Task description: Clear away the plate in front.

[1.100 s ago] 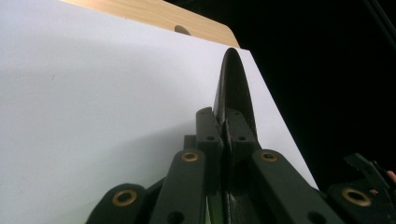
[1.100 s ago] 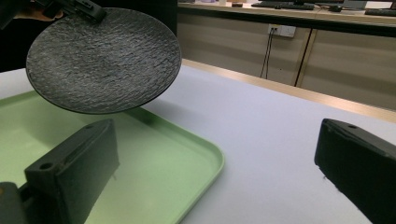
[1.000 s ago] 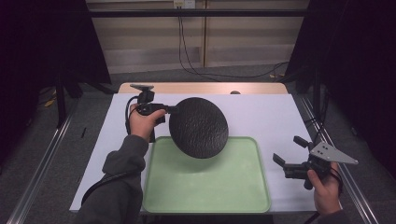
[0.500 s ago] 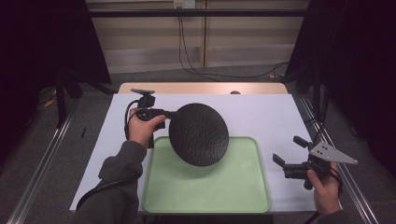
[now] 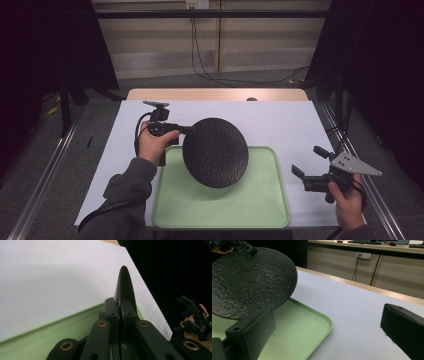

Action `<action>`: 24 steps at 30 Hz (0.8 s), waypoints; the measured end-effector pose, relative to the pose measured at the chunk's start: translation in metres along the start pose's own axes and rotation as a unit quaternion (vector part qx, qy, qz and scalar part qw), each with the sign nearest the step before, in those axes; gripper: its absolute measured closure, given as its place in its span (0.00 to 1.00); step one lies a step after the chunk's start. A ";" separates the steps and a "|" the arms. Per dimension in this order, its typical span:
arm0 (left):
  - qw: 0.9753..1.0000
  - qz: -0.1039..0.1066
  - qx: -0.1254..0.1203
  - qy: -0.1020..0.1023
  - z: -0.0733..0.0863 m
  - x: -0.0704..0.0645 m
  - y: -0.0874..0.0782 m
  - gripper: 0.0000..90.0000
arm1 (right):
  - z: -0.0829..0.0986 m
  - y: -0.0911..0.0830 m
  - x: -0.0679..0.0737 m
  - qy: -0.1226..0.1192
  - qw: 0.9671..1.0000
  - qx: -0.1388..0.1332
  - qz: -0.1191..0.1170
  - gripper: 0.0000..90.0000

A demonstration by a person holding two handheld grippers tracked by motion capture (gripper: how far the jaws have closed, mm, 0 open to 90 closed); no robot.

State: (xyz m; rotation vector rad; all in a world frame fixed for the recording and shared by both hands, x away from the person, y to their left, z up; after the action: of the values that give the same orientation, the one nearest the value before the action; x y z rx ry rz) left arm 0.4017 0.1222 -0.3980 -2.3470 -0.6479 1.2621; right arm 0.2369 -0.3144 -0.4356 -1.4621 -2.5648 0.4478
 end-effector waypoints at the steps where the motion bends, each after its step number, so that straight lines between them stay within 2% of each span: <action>1: 1.000 0.001 0.004 0.003 0.001 0.000 0.000 0.96 | 0.000 0.000 0.000 0.000 1.000 0.000 0.000 0.00; 10: 1.000 0.012 0.017 0.011 0.010 -0.009 0.005 0.96 | 0.000 0.000 0.000 0.000 1.000 0.001 0.001 0.00; 12: 1.000 0.011 0.022 0.019 0.013 -0.010 0.006 0.96 | 0.000 0.000 0.000 0.000 1.000 0.001 0.002 0.00; 13: 1.000 0.012 0.021 0.014 0.014 -0.012 0.007 0.96 | 0.000 0.000 0.001 0.001 1.000 0.002 0.002 0.00; 18: 0.999 0.016 0.035 0.028 0.021 -0.014 0.011 0.96 | 0.000 0.001 0.001 0.001 1.000 0.003 0.003 0.00; 19: 0.999 0.020 0.033 0.019 0.023 -0.015 0.013 0.96 | 0.000 0.001 0.001 0.001 1.000 0.003 0.003 0.00; 24: 0.998 0.022 0.047 0.031 0.032 -0.017 0.018 0.96 | 0.000 0.001 0.001 0.001 1.000 0.003 0.002 0.00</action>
State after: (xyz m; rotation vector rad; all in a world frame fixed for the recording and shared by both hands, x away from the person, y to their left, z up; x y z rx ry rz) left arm 0.3700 0.1015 -0.4127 -2.3249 -0.5083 1.2058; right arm 0.2368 -0.3133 -0.4360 -1.4664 -2.5564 0.4540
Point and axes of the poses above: each handheld gripper's, and its own axes: y roughly forward along the jaws, z roughly out of its underside, x roughly to its left, the point moved 2 cm from there along y, roughly forward along the jaws, and after that the axes turned 5 degrees about x, right-handed, at the moved point
